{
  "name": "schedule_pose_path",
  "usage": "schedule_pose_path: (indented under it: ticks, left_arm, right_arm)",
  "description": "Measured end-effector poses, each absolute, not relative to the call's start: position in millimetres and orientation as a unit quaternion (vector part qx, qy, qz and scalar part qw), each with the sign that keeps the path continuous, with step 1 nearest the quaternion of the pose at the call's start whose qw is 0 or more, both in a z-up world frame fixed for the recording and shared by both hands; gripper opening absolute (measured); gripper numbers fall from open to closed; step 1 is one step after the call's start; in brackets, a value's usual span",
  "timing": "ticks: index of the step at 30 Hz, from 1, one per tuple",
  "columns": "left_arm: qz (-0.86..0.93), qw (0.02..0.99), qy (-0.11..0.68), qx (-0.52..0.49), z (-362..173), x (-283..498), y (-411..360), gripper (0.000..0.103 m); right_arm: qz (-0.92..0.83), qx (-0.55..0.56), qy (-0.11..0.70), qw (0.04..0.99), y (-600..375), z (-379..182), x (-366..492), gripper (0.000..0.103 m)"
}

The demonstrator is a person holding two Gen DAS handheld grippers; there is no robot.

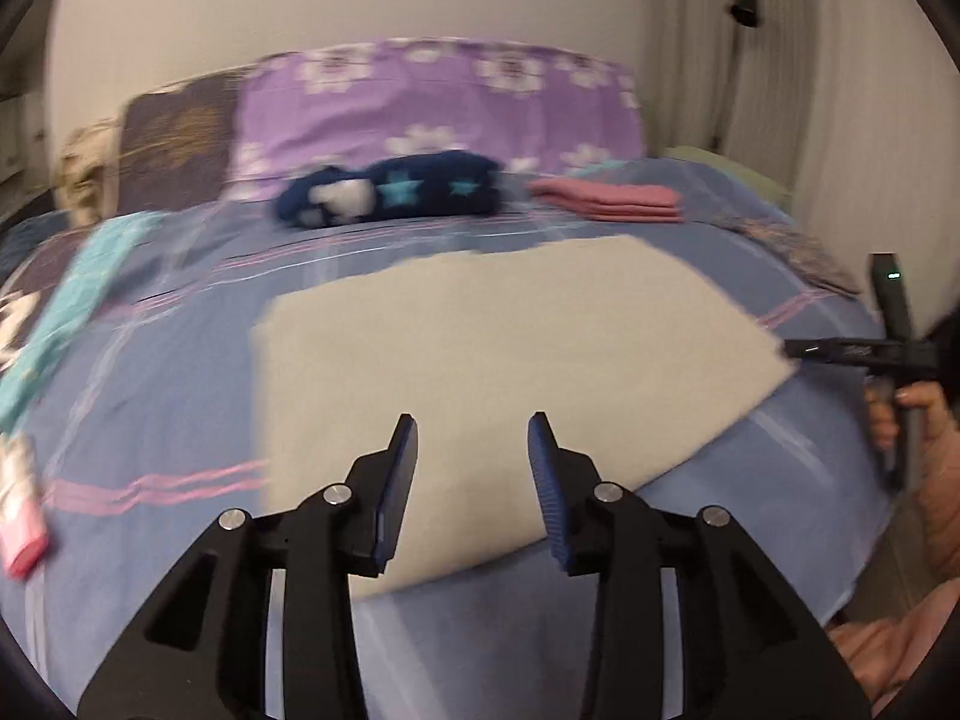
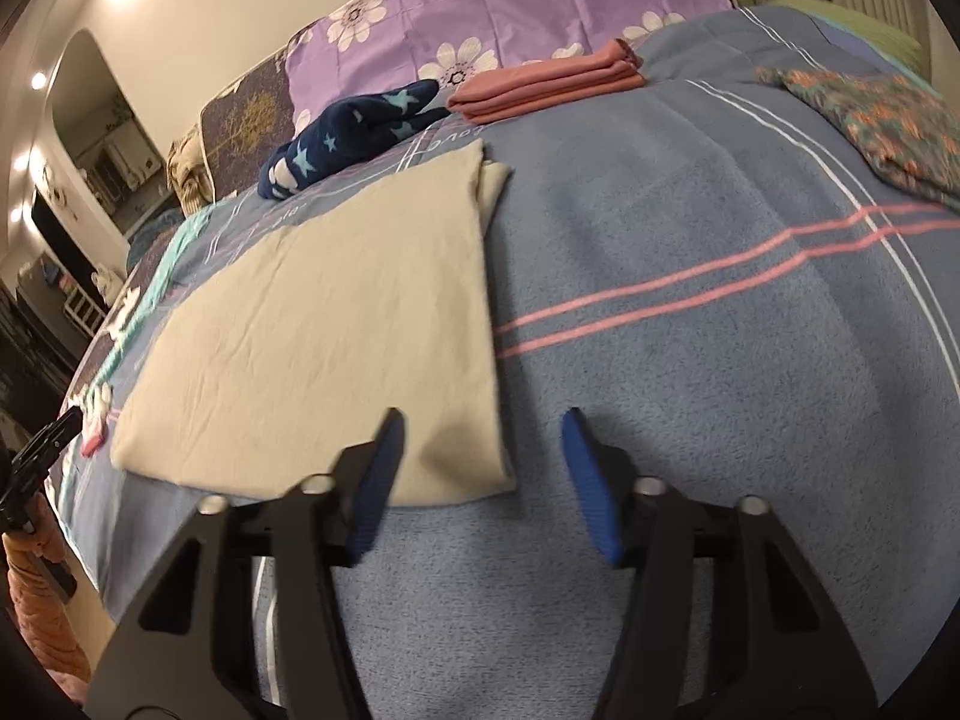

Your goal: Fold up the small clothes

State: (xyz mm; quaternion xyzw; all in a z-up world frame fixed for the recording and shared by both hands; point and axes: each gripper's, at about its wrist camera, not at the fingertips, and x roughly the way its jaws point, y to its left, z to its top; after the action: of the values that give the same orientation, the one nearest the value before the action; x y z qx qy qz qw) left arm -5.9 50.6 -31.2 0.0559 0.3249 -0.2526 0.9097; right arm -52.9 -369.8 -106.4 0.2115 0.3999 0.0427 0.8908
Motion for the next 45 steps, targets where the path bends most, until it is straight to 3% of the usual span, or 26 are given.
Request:
schedule_pose_path:
  ticks: [2, 11, 17, 18, 22, 26, 31, 33, 34, 35, 37, 40, 45]
  left_arm:
    - [-0.307, 0.884, 0.349, 0.056, -36.6, 6.1, 2.7, 0.039]
    - [-0.418, 0.8, 0.425, 0.065, -70.4, 34.4, -161.7, 0.039]
    - [-0.412, 0.786, 0.457, 0.057, -83.0, 51.2, -195.9, 0.045]
    - [-0.41, 0.786, 0.46, 0.054, -83.4, 51.6, -197.4, 0.045]
    - [-0.411, 0.783, 0.466, 0.032, -80.0, 59.8, -201.7, 0.05]
    - [-0.419, 0.774, 0.475, -0.021, -76.5, 72.3, -205.6, 0.051]
    - [-0.43, 0.761, 0.486, -0.002, -82.6, 71.5, -227.1, 0.051]
    - [-0.43, 0.759, 0.488, 0.015, -87.4, 68.7, -232.7, 0.035]
    - [-0.425, 0.764, 0.484, 0.035, -90.0, 66.7, -233.8, 0.017]
    - [-0.423, 0.767, 0.48, 0.043, -91.8, 66.0, -232.7, 0.013]
    - [-0.425, 0.765, 0.483, 0.029, -96.1, 67.2, -223.2, 0.007]
    - [-0.427, 0.762, 0.487, 0.004, -102.4, 67.6, -210.3, 0.007]
    - [-0.432, 0.762, 0.482, 0.014, -103.5, 58.7, -214.5, 0.011]
  right_arm:
    - [0.056, 0.229, 0.397, 0.887, -375.3, -110.2, -58.4, 0.035]
    - [0.099, 0.238, 0.377, 0.889, -393.3, -103.6, -59.8, 0.035]
    - [0.153, 0.219, 0.389, 0.881, -385.6, -109.0, -41.2, 0.034]
    - [0.165, 0.215, 0.39, 0.88, -382.6, -110.3, -40.5, 0.028]
    - [0.199, 0.203, 0.374, 0.883, -374.8, -106.2, -44.7, 0.024]
    - [0.223, 0.201, 0.357, 0.885, -370.4, -98.1, -49.5, 0.024]
    - [0.235, 0.184, 0.359, 0.884, -359.5, -97.7, -52.0, 0.024]
    - [0.238, 0.178, 0.367, 0.881, -355.8, -100.7, -50.8, 0.024]
    - [0.239, 0.175, 0.371, 0.88, -354.7, -101.8, -50.6, 0.025]
    - [0.246, 0.173, 0.376, 0.877, -354.9, -102.1, -51.8, 0.025]
    - [0.261, 0.17, 0.377, 0.872, -357.2, -99.7, -56.4, 0.026]
    - [0.248, 0.151, 0.357, 0.888, -374.5, -86.7, -68.3, 0.036]
    - [0.157, 0.207, 0.358, 0.897, -421.8, -80.4, -34.1, 0.038]
